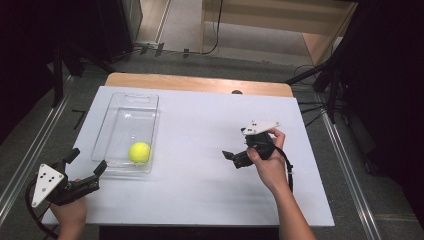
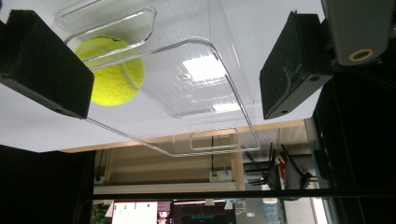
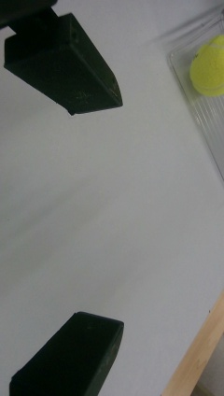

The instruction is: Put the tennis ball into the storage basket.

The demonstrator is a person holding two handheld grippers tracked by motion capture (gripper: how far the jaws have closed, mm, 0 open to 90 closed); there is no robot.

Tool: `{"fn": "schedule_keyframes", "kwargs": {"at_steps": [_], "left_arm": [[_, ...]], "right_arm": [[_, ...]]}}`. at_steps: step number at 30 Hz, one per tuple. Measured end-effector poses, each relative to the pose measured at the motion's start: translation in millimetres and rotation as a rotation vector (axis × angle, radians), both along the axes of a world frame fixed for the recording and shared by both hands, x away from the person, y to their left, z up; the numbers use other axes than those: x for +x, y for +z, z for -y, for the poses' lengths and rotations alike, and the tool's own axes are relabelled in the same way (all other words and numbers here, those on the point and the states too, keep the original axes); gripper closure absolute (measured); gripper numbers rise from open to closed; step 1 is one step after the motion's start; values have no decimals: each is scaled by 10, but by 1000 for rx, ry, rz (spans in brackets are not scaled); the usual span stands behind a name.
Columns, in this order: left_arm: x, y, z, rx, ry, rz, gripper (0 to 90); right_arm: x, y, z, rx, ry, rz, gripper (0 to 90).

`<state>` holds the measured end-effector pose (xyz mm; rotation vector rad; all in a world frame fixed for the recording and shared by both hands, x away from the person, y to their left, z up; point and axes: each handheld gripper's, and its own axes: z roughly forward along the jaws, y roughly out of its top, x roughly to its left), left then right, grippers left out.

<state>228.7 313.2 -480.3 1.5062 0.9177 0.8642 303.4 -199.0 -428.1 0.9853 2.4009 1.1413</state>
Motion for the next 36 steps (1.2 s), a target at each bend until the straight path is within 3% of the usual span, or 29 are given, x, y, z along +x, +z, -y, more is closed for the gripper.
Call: {"fn": "schedule_keyframes", "kwargs": {"at_steps": [9,21,36], "left_arm": [[0,0,1,0,1,-1,107],[-2,0,-3,1,1,-1,107],[3,-3,6,8,3,-1,107]], "right_arm": [[-90,-72,238,24,-57,19,0],[-240,-184,511,52,-116,10,0],[-500,-261,863,88,-178,56,0]]}}
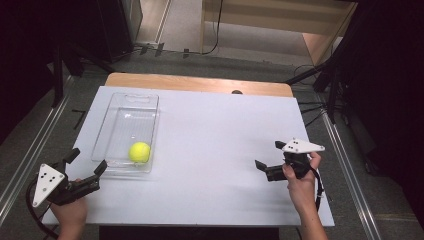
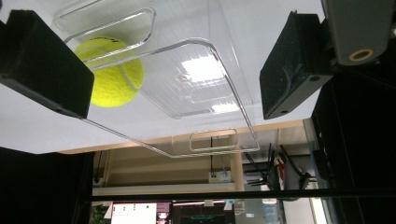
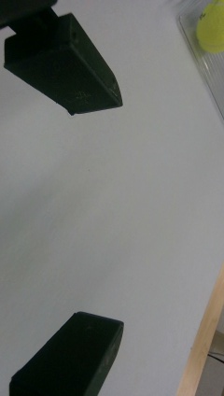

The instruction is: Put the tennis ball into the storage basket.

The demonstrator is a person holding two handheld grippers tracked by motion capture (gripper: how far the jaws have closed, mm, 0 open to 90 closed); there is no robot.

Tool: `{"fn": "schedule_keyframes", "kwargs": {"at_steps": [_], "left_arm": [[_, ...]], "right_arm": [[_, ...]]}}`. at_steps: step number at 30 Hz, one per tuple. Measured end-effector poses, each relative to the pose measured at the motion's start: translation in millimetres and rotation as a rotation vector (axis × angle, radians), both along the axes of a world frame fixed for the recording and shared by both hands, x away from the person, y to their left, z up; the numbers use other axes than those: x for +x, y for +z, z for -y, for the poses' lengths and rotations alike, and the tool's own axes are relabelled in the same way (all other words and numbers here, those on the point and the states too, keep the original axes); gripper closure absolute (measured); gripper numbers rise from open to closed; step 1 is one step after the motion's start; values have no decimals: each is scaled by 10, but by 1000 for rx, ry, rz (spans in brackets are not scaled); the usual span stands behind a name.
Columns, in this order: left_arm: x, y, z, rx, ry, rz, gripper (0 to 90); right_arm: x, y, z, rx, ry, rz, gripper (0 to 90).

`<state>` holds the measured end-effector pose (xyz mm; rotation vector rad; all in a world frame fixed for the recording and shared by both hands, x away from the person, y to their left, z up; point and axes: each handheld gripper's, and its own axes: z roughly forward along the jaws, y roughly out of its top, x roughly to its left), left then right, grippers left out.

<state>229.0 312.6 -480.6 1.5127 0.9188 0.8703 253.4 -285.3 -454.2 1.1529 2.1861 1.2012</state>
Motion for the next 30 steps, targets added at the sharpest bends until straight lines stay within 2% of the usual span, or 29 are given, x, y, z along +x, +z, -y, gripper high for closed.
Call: {"fn": "schedule_keyframes", "kwargs": {"at_steps": [7,22,27,29,30], "left_arm": [[-2,1,2,5,0,-4,107],[-2,-1,4,3,1,0,107],[-1,0,2,-2,-2,0,107],[-1,0,-1,-3,-1,1,106],[-2,0,-2,-3,-1,1,107]], "right_arm": [[-135,-51,177,26,-28,24,0],[-363,-212,437,99,-88,84,0],[-428,-254,518,125,-114,87,0],[-451,-281,550,125,-122,104,0],[-473,-293,555,135,-129,95,0]]}}
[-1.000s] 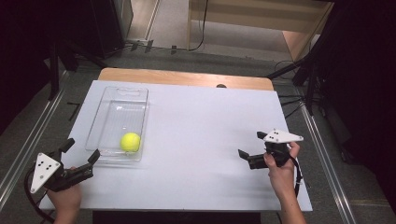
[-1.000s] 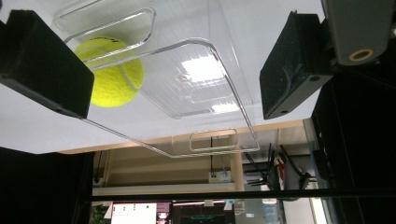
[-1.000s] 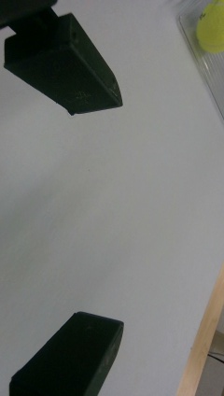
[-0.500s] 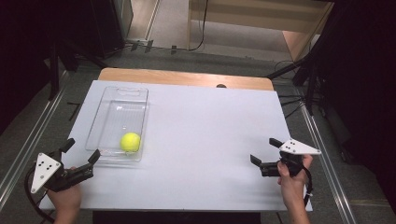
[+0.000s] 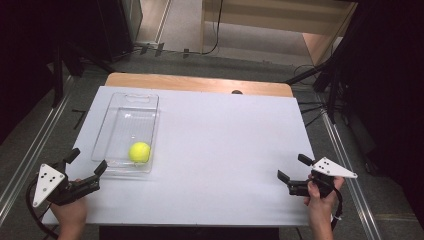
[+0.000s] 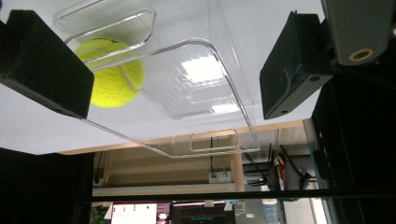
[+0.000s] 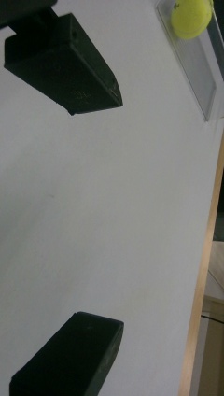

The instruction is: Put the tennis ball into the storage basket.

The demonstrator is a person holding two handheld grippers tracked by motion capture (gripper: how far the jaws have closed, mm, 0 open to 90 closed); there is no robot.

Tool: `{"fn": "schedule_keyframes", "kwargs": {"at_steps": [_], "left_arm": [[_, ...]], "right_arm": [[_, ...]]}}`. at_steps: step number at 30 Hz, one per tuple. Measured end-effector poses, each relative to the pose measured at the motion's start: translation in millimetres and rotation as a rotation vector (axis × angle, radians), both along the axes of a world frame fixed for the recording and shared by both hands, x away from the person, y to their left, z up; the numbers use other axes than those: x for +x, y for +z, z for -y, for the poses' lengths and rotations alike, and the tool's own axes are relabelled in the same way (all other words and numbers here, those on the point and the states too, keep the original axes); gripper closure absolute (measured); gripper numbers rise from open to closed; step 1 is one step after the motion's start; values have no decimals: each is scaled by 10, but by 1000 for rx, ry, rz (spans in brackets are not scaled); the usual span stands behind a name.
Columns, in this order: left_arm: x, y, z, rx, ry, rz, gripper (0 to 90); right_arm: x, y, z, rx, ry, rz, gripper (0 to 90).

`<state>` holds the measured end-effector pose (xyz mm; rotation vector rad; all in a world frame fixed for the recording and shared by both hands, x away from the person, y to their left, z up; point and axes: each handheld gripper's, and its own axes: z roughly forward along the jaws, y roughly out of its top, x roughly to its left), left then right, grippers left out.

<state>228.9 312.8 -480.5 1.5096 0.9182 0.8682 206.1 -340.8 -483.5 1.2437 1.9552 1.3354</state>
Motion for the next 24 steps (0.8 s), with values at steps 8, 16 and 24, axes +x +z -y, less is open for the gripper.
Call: {"fn": "schedule_keyframes", "kwargs": {"at_steps": [8,16,24], "left_arm": [[-1,2,-7,-4,1,0,107],[4,3,-12,-6,0,1,107],[3,5,-14,-8,2,1,107]], "right_arm": [[-100,-64,98,40,-17,37,0],[-203,-116,222,84,-43,81,0],[-232,-166,301,102,-69,87,0]]}}
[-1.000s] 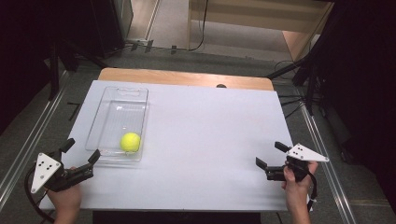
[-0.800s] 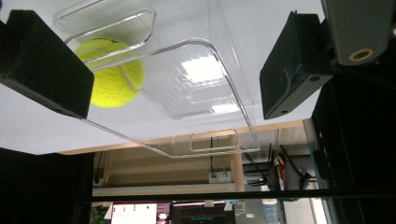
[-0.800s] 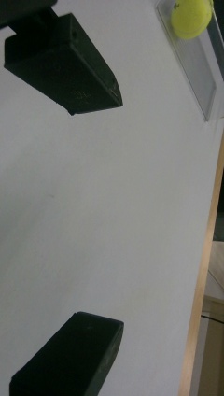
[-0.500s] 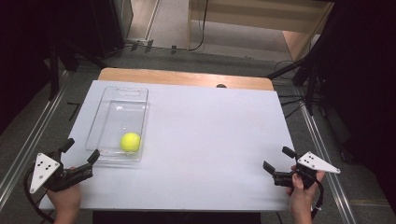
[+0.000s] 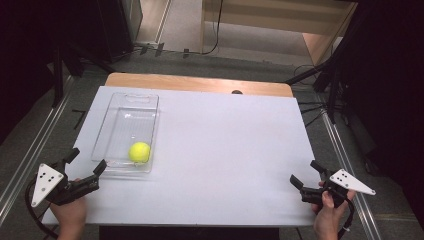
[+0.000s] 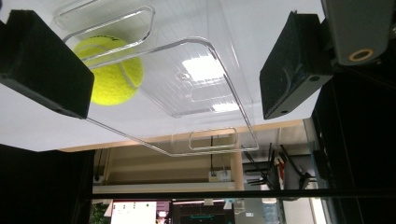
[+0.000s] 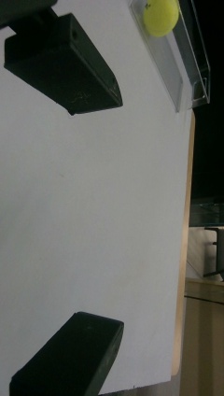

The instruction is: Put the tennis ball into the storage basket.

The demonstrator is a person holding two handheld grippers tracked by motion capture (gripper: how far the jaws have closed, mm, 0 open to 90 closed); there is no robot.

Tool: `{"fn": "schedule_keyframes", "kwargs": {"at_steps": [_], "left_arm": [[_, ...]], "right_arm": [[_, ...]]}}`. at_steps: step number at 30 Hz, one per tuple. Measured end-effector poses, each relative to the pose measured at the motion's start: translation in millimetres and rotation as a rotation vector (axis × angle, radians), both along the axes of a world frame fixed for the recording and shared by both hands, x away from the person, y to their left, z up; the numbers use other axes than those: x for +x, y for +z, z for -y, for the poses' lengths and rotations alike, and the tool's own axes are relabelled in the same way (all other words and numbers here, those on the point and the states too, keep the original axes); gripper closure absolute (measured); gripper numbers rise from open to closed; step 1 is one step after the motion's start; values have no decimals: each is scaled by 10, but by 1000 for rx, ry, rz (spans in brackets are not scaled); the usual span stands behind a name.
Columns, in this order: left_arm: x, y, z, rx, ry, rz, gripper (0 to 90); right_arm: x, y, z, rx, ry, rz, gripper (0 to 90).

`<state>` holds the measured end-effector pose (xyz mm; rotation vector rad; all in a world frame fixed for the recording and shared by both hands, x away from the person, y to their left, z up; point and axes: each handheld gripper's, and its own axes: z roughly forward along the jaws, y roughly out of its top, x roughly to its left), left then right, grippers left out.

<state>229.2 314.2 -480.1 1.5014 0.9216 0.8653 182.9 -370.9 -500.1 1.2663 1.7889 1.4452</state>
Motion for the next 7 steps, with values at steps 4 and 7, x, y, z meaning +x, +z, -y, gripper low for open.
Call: {"fn": "schedule_keyframes", "kwargs": {"at_steps": [4,7], "left_arm": [[1,0,2,1,-1,0,107],[4,0,1,1,-2,1,107]], "right_arm": [[-5,-10,19,-2,-7,3,0],[-5,-23,27,-2,-16,9,0]]}}
